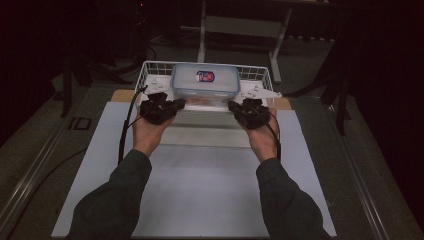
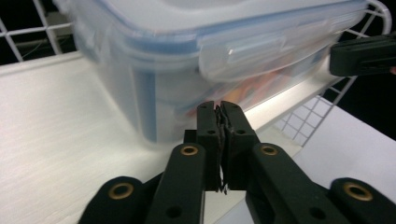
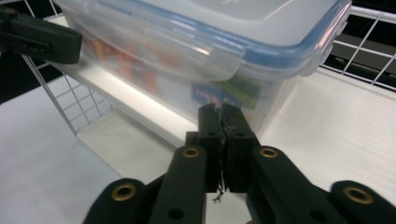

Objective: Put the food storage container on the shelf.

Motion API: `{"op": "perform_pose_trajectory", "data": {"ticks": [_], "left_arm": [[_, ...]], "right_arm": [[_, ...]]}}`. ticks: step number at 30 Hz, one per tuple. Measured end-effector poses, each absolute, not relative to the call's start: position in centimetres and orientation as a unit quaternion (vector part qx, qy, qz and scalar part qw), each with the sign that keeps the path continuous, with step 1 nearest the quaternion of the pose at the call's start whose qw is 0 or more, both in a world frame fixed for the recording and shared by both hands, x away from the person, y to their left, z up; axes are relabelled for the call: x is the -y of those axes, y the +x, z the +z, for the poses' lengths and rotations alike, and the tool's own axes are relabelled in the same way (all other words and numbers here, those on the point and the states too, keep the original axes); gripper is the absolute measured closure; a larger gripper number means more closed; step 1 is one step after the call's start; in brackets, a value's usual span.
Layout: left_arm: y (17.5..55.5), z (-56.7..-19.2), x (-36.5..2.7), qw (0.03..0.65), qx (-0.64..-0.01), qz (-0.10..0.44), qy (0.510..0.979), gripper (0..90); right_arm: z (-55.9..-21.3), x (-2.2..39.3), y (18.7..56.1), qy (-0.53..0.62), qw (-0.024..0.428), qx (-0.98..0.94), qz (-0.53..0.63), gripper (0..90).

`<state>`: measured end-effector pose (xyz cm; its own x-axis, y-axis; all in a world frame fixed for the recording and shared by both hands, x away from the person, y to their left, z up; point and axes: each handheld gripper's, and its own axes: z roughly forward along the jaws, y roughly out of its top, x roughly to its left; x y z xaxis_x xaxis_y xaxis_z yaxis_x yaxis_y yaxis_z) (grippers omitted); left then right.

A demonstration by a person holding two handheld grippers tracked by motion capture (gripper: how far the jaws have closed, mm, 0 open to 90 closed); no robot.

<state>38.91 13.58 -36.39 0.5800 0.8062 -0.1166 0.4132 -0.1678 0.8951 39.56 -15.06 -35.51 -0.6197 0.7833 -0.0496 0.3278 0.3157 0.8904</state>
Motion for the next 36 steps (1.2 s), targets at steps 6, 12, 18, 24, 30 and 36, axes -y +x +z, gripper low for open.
{"op": "perform_pose_trajectory", "data": {"ticks": [6, 12, 18, 24, 30, 36], "left_arm": [[38.0, -36.7, -13.8, 0.493, -0.389, 0.198, 0.752, 69.9], [36.4, -37.2, -13.7, 0.464, -0.374, 0.211, 0.775, 55.7], [34.3, -38.6, -14.6, 0.454, -0.376, 0.209, 0.781, 46.3], [31.7, -40.3, -16.5, 0.458, -0.384, 0.203, 0.776, 40.5], [29.2, -42.1, -18.4, 0.460, -0.394, 0.195, 0.771, 37.2], [26.4, -43.8, -20.2, 0.458, -0.401, 0.205, 0.767, 35.8]], "right_arm": [[-36.0, 15.1, 38.6, 0.331, 0.248, -0.795, 0.443, 67.2], [-37.0, 15.3, 37.0, 0.305, 0.245, -0.820, 0.418, 51.4], [-38.3, 16.2, 35.5, 0.309, 0.193, -0.831, 0.420, 40.6], [-40.3, 17.3, 33.1, 0.309, 0.185, -0.834, 0.418, 30.8], [-41.6, 18.8, 30.9, 0.316, 0.178, -0.832, 0.419, 24.2], [-42.4, 20.9, 28.2, 0.323, 0.181, -0.826, 0.425, 21.3]]}}
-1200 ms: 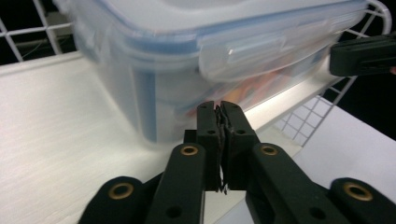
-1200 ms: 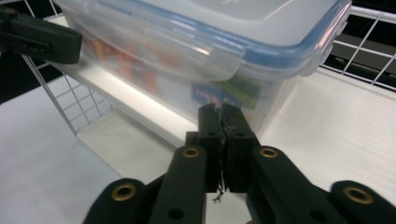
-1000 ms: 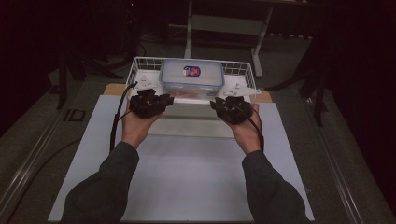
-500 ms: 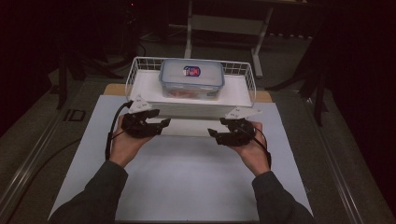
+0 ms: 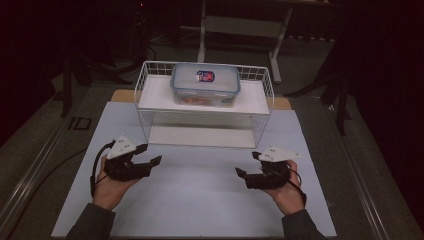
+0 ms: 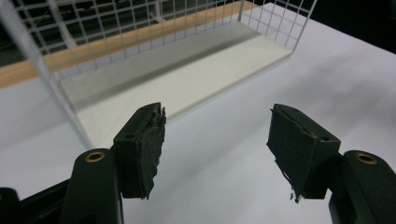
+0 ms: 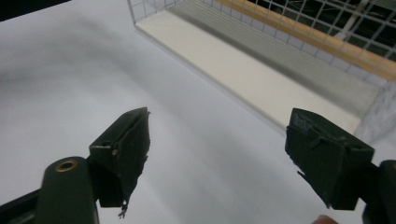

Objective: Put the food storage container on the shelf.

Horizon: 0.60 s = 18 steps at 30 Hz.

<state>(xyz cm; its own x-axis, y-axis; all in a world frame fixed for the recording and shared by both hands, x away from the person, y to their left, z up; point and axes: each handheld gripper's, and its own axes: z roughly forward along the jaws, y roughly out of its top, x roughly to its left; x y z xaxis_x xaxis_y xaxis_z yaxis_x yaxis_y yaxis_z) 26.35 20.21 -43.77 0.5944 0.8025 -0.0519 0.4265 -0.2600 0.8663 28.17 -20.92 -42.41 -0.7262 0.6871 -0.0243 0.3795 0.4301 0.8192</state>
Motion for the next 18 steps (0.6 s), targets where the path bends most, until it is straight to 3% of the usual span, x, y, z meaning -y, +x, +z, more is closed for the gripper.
{"op": "perform_pose_trajectory", "data": {"ticks": [9, 18], "left_arm": [[23.4, -46.1, -22.7, 0.453, -0.426, 0.205, 0.756, 34.7], [22.8, -46.8, -22.9, 0.454, -0.426, 0.223, 0.750, 34.5]], "right_arm": [[-44.6, 24.7, 24.5, 0.356, 0.187, -0.810, 0.428, 20.9], [-45.9, 26.7, 24.4, 0.391, 0.207, -0.772, 0.456, 21.1]]}}
